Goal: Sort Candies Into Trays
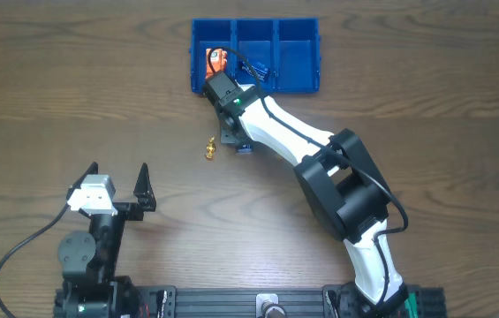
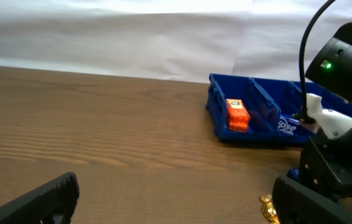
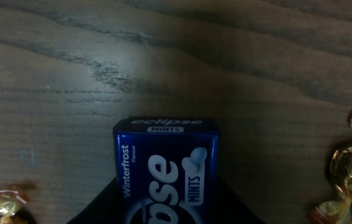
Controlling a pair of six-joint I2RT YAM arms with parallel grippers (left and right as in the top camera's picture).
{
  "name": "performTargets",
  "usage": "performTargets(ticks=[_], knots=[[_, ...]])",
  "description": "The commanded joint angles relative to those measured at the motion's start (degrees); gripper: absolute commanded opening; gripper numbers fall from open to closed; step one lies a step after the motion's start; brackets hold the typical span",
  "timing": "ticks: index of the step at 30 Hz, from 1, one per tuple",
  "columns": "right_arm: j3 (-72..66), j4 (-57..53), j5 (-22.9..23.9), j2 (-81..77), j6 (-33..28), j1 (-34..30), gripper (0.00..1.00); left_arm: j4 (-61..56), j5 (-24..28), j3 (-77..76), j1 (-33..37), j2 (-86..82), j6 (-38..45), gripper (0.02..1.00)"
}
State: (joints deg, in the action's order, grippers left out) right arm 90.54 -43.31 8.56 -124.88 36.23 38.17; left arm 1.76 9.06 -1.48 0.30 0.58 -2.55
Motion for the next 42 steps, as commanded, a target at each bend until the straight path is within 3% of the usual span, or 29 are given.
performTargets(ticks=[1, 11, 13, 20, 26, 42], knots=[[-0.22, 0.02, 0.33, -1.64, 0.0, 0.13, 0.29, 1.86, 0.85, 1.2, 0.22, -0.33, 0.7, 0.998], [2.1, -1.84, 0.7, 3.37, -0.87, 0.13, 0.115, 1.86, 0.85, 1.2, 0.22, -0.33, 0.7, 0.998], [4.48, -3.65, 3.8, 6.05, -0.9, 0.13, 0.036, 1.86, 0.85, 1.2, 0.22, -0.33, 0.7, 1.0], [23.74, -11.54, 10.86, 8.63, -8.02, -2.25, 0.036, 1.86, 0.85, 1.2, 0.22, -0.33, 0.7, 0.998], [28.2, 0.66, 10.95, 7.56, -14.99, -7.32, 0.036, 1.86, 0.85, 1.2, 0.22, -0.33, 0.7, 0.998], [28.2, 11.78, 10.91, -6.64, -15.74, -11.8, 0.036, 1.86, 0.85, 1.2, 0.22, -0.33, 0.7, 0.998]])
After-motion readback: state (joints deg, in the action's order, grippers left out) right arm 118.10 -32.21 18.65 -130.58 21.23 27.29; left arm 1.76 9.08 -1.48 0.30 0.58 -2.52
